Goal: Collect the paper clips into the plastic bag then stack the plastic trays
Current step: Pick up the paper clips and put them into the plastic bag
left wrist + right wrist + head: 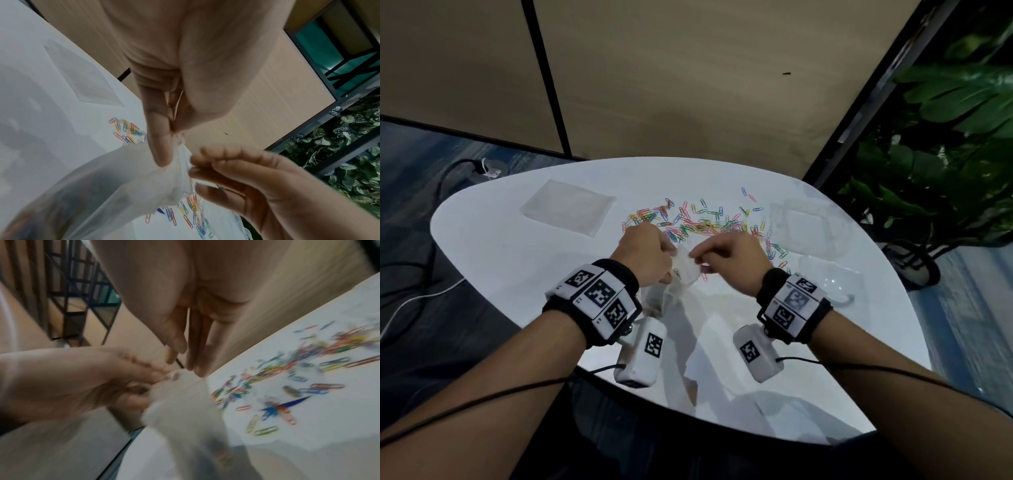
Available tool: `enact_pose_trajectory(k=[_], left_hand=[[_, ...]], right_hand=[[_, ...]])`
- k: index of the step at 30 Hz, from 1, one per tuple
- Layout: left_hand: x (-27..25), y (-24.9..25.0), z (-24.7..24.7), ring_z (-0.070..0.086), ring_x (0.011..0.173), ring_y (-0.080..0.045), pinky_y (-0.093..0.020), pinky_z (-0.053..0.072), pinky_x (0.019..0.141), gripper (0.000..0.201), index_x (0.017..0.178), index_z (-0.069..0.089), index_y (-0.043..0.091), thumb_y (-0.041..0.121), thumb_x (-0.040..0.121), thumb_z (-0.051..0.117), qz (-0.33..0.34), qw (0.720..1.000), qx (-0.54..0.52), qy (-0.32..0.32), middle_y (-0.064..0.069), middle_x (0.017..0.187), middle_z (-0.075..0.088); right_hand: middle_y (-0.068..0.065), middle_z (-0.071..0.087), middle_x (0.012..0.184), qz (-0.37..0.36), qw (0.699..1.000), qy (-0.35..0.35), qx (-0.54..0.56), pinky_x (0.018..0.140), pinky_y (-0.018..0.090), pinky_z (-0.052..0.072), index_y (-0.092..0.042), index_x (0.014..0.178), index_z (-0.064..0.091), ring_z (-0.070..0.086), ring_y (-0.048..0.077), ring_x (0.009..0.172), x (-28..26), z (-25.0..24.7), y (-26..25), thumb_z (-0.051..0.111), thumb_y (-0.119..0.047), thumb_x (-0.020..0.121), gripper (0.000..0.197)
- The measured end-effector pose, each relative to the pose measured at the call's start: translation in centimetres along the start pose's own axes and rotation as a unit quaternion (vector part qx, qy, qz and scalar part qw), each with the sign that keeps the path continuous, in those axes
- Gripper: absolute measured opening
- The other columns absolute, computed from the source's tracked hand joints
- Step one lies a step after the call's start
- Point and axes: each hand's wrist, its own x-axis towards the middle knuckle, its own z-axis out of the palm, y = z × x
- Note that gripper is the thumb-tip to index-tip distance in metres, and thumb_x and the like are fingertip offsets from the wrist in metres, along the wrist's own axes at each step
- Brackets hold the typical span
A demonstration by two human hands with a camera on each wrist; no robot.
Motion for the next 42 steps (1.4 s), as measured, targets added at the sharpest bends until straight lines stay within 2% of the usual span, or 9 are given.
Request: enact_pose_trajectory(k=[2, 5, 10, 18, 23, 28, 33, 39, 42], left_hand=[[0.2, 0.0, 0.3, 0.076, 0.067, -0.028, -0.04, 0.065, 0.074, 0.023, 0.102, 0.073, 0.001, -0.007, 0.093, 0.053, 0.001, 1.0, -0.003, -0.002, -0.021, 0.107, 0.071], [0.4, -0.1, 0.4, 0.077, 0.068, -0.03, -0.043, 0.065, 0.076, 0.022, 0.102, 0.073, 0.002, -0.007, 0.092, 0.055, 0.004, 1.0, 0.004, -0.003, -0.021, 0.109, 0.071], [0.5, -0.4, 0.3, 0.077, 0.067, -0.028, -0.042, 0.065, 0.075, 0.022, 0.102, 0.073, 0.004, -0.005, 0.093, 0.055, 0.008, 1.0, 0.012, -0.002, -0.02, 0.108, 0.073], [0.0, -1.1, -0.7, 0.077, 0.067, -0.024, -0.033, 0.065, 0.07, 0.023, 0.104, 0.074, 0.005, -0.001, 0.095, 0.053, 0.015, 1.0, 0.022, 0.004, -0.019, 0.097, 0.075], [0.1, -1.4, -1.0, 0.077, 0.065, -0.024, -0.034, 0.065, 0.071, 0.025, 0.105, 0.074, 0.006, 0.0, 0.094, 0.052, 0.018, 0.999, 0.026, 0.003, -0.019, 0.099, 0.074], [0.3, -1.6, -0.9, 0.077, 0.066, -0.025, -0.037, 0.065, 0.074, 0.024, 0.104, 0.073, 0.006, 0.0, 0.094, 0.053, 0.014, 0.999, 0.036, 0.0, -0.018, 0.1, 0.073], [0.3, -1.4, -0.6, 0.077, 0.065, -0.023, -0.039, 0.065, 0.074, 0.024, 0.104, 0.073, 0.006, -0.002, 0.094, 0.053, 0.011, 0.999, 0.036, -0.004, -0.017, 0.098, 0.074], [0.0, -1.0, -0.6, 0.076, 0.065, -0.025, -0.04, 0.065, 0.076, 0.024, 0.107, 0.072, 0.004, -0.001, 0.094, 0.052, 0.01, 0.999, 0.039, -0.003, -0.018, 0.109, 0.072], [0.0, -0.6, -0.2, 0.076, 0.065, -0.025, -0.041, 0.064, 0.077, 0.024, 0.108, 0.071, 0.004, -0.002, 0.094, 0.053, 0.002, 0.999, 0.036, -0.006, -0.017, 0.115, 0.07]], right_hand=[[0.002, 0.071, 0.107, 0.083, 0.993, 0.079, -0.04, 0.091, 0.039, 0.057, -0.025, 0.095, 0.074, 0.068, 0.023, 0.099, 0.7, -2.6, 2.8, 0.061, -0.007, 0.088, 0.023], [0.012, 0.041, 0.147, 0.306, 0.911, 0.0, -0.275, 0.109, 0.039, 0.038, -0.018, 0.143, 0.041, 0.046, 0.03, 0.132, 1.0, -5.1, 7.1, 0.058, -0.027, 0.092, 0.055], [0.018, 0.033, 0.145, 0.434, 0.814, 0.018, -0.385, 0.111, 0.046, 0.035, -0.01, 0.152, 0.02, 0.036, 0.037, 0.134, 1.6, -4.2, 13.5, 0.051, -0.035, 0.086, 0.077], [0.022, 0.015, 0.157, 0.379, 0.863, 0.162, -0.292, 0.115, 0.05, 0.027, -0.013, 0.152, 0.016, 0.02, 0.036, 0.144, 6.8, -3.0, 13.9, 0.044, -0.035, 0.098, 0.065], [0.014, 0.015, 0.16, 0.31, 0.891, 0.095, -0.317, 0.115, 0.054, 0.027, -0.021, 0.153, 0.016, 0.02, 0.039, 0.145, 9.8, -3.3, 13.1, 0.046, -0.037, 0.096, 0.066], [0.017, 0.061, 0.123, 0.217, 0.871, 0.069, -0.435, 0.095, 0.038, 0.05, -0.008, 0.123, 0.06, 0.059, 0.034, 0.114, 9.4, -2.1, 11.5, 0.051, -0.007, 0.09, 0.034], [0.012, 0.07, 0.109, 0.204, 0.877, 0.053, -0.432, 0.088, 0.031, 0.055, -0.009, 0.104, 0.075, 0.067, 0.028, 0.1, 8.4, -2.8, 10.7, 0.054, 0.001, 0.087, 0.028], [-0.001, 0.069, 0.12, 0.271, 0.942, 0.046, -0.194, 0.101, 0.026, 0.049, -0.019, 0.112, 0.073, 0.065, 0.016, 0.11, 6.2, -5.8, 9.8, 0.073, -0.027, 0.085, 0.029], [0.013, 0.068, 0.106, 0.293, 0.939, 0.042, 0.175, 0.074, 0.025, 0.06, 0.001, 0.106, 0.067, 0.073, 0.018, 0.084, 5.6, -6.0, 7.8, 0.067, -0.009, 0.09, 0.019]])
